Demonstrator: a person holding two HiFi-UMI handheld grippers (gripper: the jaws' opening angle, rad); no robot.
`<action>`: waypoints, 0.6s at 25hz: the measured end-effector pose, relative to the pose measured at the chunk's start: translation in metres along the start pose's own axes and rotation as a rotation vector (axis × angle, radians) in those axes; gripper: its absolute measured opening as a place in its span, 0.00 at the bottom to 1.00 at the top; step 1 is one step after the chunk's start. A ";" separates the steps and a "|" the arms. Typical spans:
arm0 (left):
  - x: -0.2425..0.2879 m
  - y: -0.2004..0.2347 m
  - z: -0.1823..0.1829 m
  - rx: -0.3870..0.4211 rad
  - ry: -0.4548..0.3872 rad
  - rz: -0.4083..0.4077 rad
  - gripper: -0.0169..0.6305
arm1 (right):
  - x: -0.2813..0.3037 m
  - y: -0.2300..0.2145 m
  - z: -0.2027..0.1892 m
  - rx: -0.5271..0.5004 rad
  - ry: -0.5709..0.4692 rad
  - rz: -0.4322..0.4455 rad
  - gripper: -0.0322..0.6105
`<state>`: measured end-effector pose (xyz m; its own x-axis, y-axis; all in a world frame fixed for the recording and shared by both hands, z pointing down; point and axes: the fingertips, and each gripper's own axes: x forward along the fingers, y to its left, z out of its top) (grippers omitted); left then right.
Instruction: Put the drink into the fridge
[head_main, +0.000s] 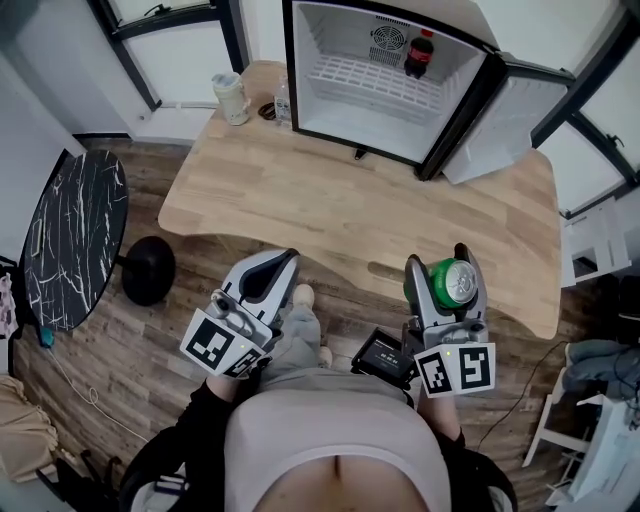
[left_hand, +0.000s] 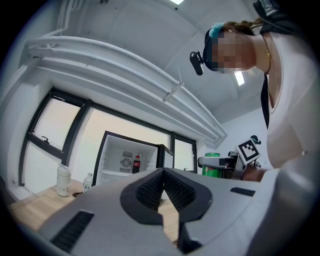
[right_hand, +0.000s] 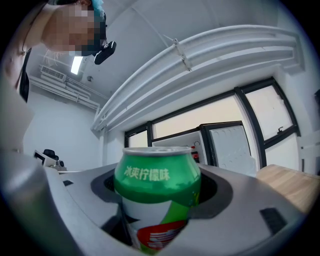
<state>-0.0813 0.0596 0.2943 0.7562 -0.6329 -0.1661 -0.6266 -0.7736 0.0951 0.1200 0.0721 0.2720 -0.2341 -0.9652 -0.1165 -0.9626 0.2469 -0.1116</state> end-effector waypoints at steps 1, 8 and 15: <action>0.006 0.006 0.000 0.001 -0.003 -0.002 0.03 | 0.007 -0.002 0.000 -0.002 -0.004 -0.001 0.61; 0.064 0.051 -0.010 -0.011 0.005 -0.063 0.03 | 0.065 -0.024 -0.003 -0.016 -0.014 -0.029 0.61; 0.131 0.095 -0.002 -0.006 0.000 -0.144 0.03 | 0.125 -0.050 -0.004 -0.014 -0.014 -0.081 0.61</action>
<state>-0.0414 -0.0967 0.2838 0.8381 -0.5155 -0.1784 -0.5106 -0.8565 0.0758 0.1386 -0.0613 0.2673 -0.1536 -0.9807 -0.1214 -0.9801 0.1668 -0.1074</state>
